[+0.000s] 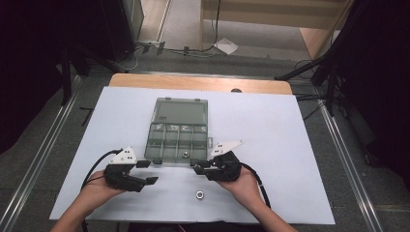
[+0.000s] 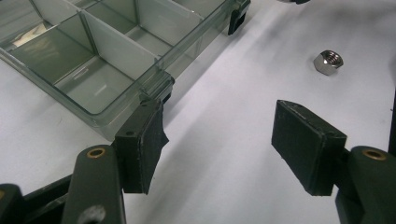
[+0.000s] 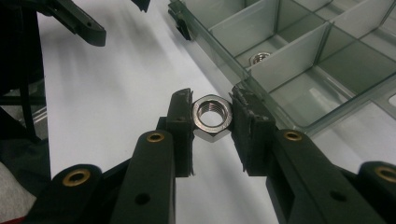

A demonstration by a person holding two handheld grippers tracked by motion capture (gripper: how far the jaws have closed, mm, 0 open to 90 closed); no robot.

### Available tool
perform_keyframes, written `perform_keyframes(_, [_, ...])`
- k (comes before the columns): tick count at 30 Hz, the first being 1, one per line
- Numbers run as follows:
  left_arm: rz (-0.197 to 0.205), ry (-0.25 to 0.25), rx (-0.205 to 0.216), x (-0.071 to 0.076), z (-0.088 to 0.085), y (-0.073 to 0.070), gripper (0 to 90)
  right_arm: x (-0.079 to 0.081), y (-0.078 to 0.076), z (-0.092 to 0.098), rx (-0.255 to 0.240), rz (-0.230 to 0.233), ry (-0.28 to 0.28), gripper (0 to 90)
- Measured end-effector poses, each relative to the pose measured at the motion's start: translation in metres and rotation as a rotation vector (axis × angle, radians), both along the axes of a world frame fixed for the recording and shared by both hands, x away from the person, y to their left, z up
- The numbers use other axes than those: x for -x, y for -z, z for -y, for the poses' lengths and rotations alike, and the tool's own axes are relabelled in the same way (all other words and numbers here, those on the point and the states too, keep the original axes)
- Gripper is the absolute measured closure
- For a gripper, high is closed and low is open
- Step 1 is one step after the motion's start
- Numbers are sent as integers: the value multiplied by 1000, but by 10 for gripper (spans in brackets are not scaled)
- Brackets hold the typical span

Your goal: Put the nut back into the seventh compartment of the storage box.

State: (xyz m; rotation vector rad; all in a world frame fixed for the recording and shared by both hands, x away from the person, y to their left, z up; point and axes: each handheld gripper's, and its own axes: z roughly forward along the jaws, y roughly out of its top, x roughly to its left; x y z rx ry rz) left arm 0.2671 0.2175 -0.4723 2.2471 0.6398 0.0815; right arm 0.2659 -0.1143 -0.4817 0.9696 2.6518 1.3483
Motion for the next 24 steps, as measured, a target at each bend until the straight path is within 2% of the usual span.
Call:
perform_keyframes(7, [0,0,-3,0,0,0,344,-2,-7,-4,-8,4,0,710])
perform_keyframes(8, [-6,3,-26,0,-1,-1,344,-3,-8,-4,-10,9,0,710])
perform_keyframes(10, [1,0,-2,0,0,0,344,-5,-9,-5,-14,10,2,710])
perform_keyframes(24, [-1,-1,-4,0,-1,0,343,-15,-18,-9,-24,12,12,710])
